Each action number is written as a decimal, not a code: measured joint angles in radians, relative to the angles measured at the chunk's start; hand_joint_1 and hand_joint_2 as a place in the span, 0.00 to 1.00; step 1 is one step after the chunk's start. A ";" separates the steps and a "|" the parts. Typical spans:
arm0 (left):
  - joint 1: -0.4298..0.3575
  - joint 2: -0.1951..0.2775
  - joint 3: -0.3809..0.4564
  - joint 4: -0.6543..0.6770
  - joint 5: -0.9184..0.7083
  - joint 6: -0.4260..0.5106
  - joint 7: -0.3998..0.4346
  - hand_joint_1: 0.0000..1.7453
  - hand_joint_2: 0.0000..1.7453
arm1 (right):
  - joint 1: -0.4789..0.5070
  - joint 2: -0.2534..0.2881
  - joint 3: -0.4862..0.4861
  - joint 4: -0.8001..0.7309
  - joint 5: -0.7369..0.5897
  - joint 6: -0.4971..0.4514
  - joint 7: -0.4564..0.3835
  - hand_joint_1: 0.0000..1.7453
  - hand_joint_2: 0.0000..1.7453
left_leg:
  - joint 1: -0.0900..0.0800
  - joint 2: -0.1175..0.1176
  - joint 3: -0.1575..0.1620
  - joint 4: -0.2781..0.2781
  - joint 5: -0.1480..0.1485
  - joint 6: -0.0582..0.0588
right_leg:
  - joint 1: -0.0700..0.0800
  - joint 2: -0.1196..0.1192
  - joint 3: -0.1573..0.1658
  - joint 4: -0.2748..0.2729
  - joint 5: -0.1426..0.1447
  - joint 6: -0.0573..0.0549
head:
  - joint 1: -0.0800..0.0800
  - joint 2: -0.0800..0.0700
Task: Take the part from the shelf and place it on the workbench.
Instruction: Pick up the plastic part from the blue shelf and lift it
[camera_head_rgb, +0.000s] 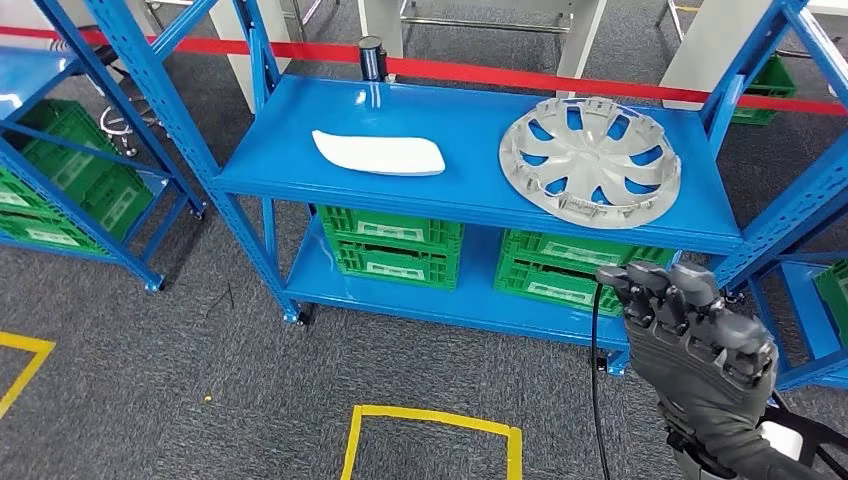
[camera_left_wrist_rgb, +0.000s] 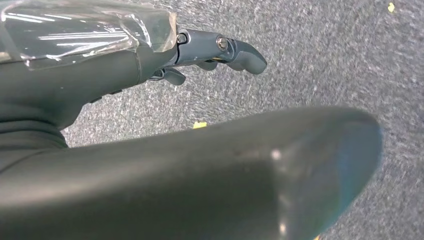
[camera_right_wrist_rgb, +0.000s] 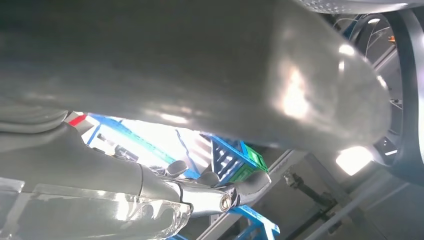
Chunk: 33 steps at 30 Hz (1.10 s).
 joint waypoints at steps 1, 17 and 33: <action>0.000 -0.001 0.000 -0.001 0.002 0.000 0.000 0.00 0.00 | -0.003 0.001 0.000 0.000 -0.002 0.001 0.003 0.00 0.00 | 0.003 0.000 0.010 -0.013 0.002 0.000 | 0.001 -0.001 -0.018 0.036 -0.015 -0.001 | 0.001 0.000; 0.016 -0.006 -0.027 -0.004 0.053 0.008 0.018 0.00 0.00 | 0.001 -0.010 0.000 0.008 -0.012 0.016 0.005 0.00 0.00 | 0.007 -0.003 -0.013 0.114 -0.100 -0.043 | -0.012 -0.005 -0.050 -0.005 0.064 -0.020 | -0.002 0.000; 0.024 -0.006 -0.035 -0.003 0.052 0.008 0.009 0.00 0.00 | 0.031 0.007 -0.012 0.001 -0.003 0.035 0.007 0.00 0.00 | 0.005 -0.003 0.075 -0.028 -0.042 0.008 | -0.010 -0.005 -0.069 0.132 0.003 0.024 | 0.003 0.000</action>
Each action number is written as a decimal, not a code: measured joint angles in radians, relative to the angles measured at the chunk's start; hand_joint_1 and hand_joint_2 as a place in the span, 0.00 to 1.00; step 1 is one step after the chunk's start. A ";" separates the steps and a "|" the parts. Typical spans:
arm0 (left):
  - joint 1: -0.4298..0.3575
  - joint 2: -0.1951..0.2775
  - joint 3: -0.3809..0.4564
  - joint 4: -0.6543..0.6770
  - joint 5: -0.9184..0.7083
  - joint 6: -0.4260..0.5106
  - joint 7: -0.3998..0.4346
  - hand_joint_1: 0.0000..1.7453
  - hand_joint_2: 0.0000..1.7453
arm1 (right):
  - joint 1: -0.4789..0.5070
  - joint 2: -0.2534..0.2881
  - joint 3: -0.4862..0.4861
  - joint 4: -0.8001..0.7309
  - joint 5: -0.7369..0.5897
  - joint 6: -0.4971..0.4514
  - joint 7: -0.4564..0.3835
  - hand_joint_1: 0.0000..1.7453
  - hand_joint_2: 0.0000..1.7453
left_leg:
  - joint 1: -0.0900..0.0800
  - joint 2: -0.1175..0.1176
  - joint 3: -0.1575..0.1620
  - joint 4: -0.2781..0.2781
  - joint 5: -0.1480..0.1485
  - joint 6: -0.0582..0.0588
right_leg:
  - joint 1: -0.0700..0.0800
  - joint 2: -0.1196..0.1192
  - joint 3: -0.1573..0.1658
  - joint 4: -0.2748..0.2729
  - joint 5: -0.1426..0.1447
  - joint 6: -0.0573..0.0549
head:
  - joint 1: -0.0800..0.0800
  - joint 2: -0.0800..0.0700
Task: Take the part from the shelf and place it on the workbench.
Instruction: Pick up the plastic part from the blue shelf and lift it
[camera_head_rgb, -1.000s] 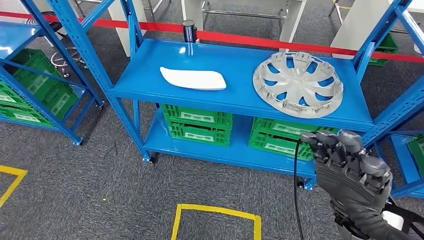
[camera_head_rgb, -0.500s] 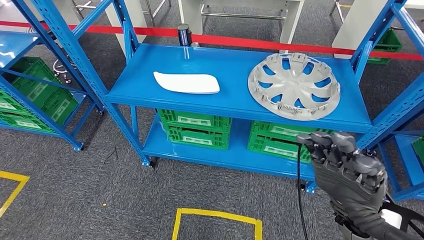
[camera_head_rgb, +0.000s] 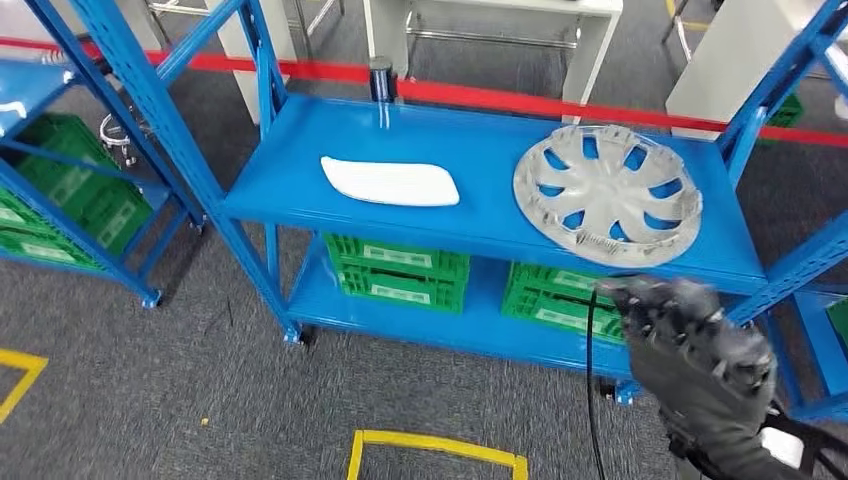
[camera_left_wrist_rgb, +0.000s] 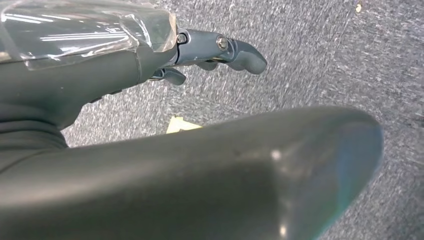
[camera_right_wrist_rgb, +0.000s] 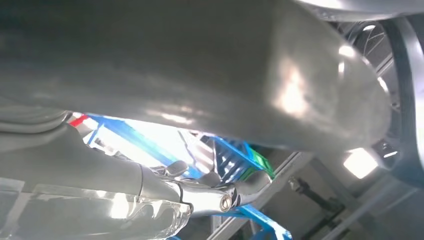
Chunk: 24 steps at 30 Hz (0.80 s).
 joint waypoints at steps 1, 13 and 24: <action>0.001 -0.001 0.000 0.000 -0.001 0.001 0.000 0.00 0.00 | 0.005 0.002 -0.001 0.000 0.002 0.000 0.001 0.00 0.00 | -0.001 -0.001 0.007 0.000 -0.007 0.002 | 0.000 0.000 -0.047 0.062 -0.019 -0.001 | 0.000 0.000; 0.002 -0.002 -0.011 0.002 -0.002 0.000 -0.002 0.00 0.00 | 0.022 0.030 -0.014 0.000 -0.015 0.021 0.018 0.00 0.00 | -0.001 0.004 0.073 0.091 -0.090 -0.047 | 0.002 0.007 -0.034 -0.134 0.108 -0.048 | -0.001 0.000; 0.011 0.000 -0.012 0.002 -0.003 -0.002 -0.003 0.00 0.00 | 0.022 0.052 -0.014 0.002 -0.021 0.025 0.024 0.00 0.00 | 0.006 -0.052 -0.143 0.076 0.010 -0.045 | 0.001 0.088 0.124 -0.150 -0.024 -0.045 | -0.002 0.000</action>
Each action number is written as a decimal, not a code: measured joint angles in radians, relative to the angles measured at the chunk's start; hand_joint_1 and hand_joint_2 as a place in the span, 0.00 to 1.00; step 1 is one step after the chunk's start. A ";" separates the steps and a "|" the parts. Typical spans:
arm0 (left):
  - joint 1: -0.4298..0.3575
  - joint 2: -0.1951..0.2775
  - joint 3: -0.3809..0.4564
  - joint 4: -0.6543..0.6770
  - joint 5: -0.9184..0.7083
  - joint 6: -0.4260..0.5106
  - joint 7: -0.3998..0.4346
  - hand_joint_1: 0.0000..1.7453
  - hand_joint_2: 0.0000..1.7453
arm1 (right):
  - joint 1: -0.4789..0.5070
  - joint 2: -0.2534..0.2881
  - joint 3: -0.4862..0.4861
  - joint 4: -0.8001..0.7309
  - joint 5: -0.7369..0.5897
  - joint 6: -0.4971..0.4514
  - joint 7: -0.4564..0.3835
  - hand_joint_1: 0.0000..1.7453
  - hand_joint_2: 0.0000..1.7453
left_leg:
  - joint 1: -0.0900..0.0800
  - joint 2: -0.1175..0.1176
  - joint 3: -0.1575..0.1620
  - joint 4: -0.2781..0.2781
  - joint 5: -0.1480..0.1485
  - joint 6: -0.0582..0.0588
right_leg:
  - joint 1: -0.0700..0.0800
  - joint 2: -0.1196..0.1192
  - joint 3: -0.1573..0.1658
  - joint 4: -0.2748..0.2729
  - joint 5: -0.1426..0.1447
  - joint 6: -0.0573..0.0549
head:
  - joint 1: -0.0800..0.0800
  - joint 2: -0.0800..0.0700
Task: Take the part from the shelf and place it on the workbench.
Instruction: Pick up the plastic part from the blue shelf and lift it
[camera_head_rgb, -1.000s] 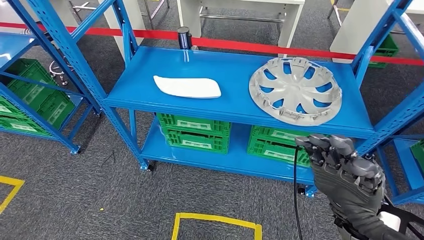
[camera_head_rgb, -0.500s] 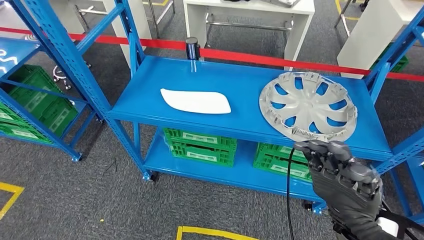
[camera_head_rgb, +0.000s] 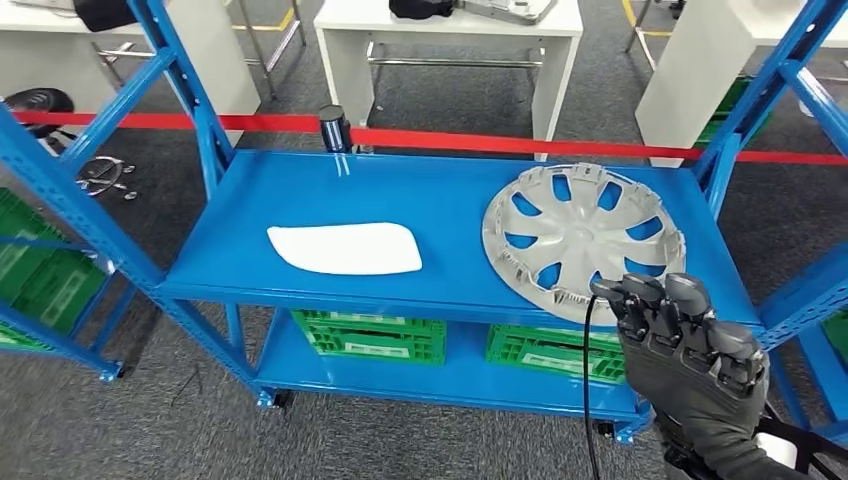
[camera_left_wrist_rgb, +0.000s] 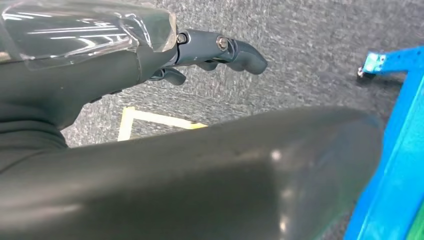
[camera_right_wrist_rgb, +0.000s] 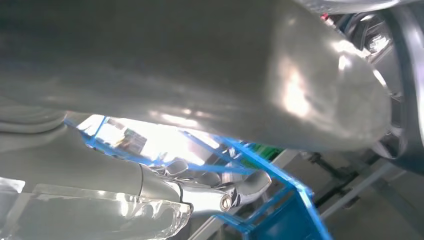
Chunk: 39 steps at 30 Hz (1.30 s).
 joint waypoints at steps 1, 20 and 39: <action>0.001 0.001 0.000 0.000 0.000 0.000 0.000 0.00 0.00 | 0.000 0.001 0.000 0.000 0.000 0.000 0.001 0.00 0.00 | -0.005 -0.006 0.008 -0.015 0.008 0.008 | 0.001 0.008 0.014 -0.001 -0.001 0.008 | -0.001 0.000; 0.002 -0.001 -0.008 0.000 0.010 0.015 0.001 0.00 0.00 | -0.016 0.013 0.002 0.015 -0.002 -0.016 0.041 0.00 0.00 | -0.011 0.062 0.125 0.012 -0.058 -0.001 | -0.006 -0.101 -0.106 0.011 0.096 0.006 | 0.006 0.000; 0.025 -0.007 -0.065 0.062 0.130 0.119 0.027 0.00 0.00 | 0.056 -0.180 0.135 0.094 0.355 -0.181 0.370 0.00 1.00 | -0.004 0.055 0.109 -0.066 0.006 0.034 | 0.003 -0.085 -0.221 0.256 -0.033 0.019 | 0.008 0.000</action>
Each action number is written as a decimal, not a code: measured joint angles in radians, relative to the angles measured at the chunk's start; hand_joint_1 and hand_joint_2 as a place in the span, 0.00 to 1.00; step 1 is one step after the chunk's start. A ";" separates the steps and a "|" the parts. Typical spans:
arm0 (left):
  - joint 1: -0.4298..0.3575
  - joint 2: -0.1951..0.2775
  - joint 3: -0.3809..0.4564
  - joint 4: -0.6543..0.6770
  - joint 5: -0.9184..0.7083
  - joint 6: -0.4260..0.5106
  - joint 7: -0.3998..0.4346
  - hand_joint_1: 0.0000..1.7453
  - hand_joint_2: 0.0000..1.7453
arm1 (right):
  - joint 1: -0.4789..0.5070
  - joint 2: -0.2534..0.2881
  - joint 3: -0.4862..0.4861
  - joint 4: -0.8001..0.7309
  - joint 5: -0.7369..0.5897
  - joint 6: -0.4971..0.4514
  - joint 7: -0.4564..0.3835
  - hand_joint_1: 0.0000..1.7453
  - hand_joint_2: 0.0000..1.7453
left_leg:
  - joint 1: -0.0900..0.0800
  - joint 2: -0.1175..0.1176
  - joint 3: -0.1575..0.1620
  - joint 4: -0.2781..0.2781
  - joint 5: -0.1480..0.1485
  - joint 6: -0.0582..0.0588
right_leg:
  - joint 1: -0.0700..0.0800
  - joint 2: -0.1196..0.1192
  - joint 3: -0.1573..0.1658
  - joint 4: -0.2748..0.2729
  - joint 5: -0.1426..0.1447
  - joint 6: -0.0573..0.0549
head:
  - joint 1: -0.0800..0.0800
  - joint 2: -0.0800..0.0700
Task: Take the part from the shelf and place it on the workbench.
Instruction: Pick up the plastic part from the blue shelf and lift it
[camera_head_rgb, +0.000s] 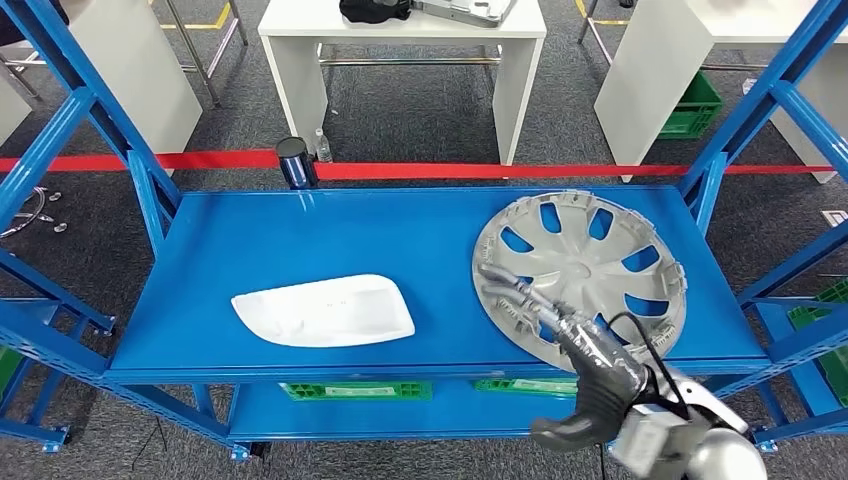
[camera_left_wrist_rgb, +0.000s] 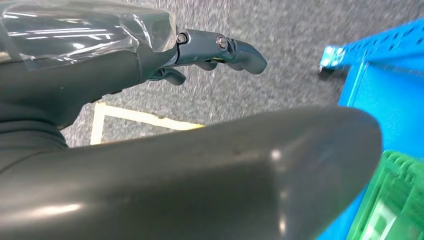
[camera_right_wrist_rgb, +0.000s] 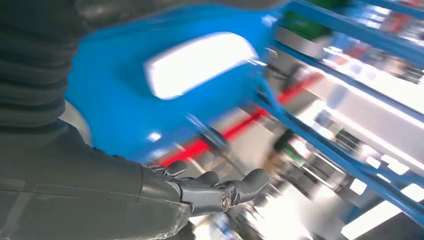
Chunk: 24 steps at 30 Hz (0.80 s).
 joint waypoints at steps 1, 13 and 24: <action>0.000 -0.001 -0.003 0.009 0.000 0.002 0.000 0.00 0.00 | 0.005 -0.018 0.008 0.006 0.026 -0.007 0.006 0.00 1.00 | -0.003 0.000 0.002 0.000 -0.003 0.002 | 0.000 0.000 -0.022 0.027 -0.001 0.004 | 0.000 0.000; -0.068 -0.002 0.012 0.149 -0.078 0.007 -0.108 0.00 0.00 | -0.051 -0.168 0.137 0.112 0.553 -0.101 0.135 0.00 1.00 | -0.004 -0.003 -0.040 0.134 -0.101 -0.042 | -0.008 -0.005 0.104 -0.259 0.140 -0.019 | -0.007 0.000; -0.112 0.010 0.063 0.245 -0.143 0.006 -0.140 0.00 0.00 | -0.047 -0.203 0.171 0.126 0.597 -0.093 0.172 0.00 1.00 | 0.004 -0.003 -0.015 0.023 -0.013 -0.033 | -0.004 0.003 0.116 -0.261 0.125 0.006 | -0.008 0.000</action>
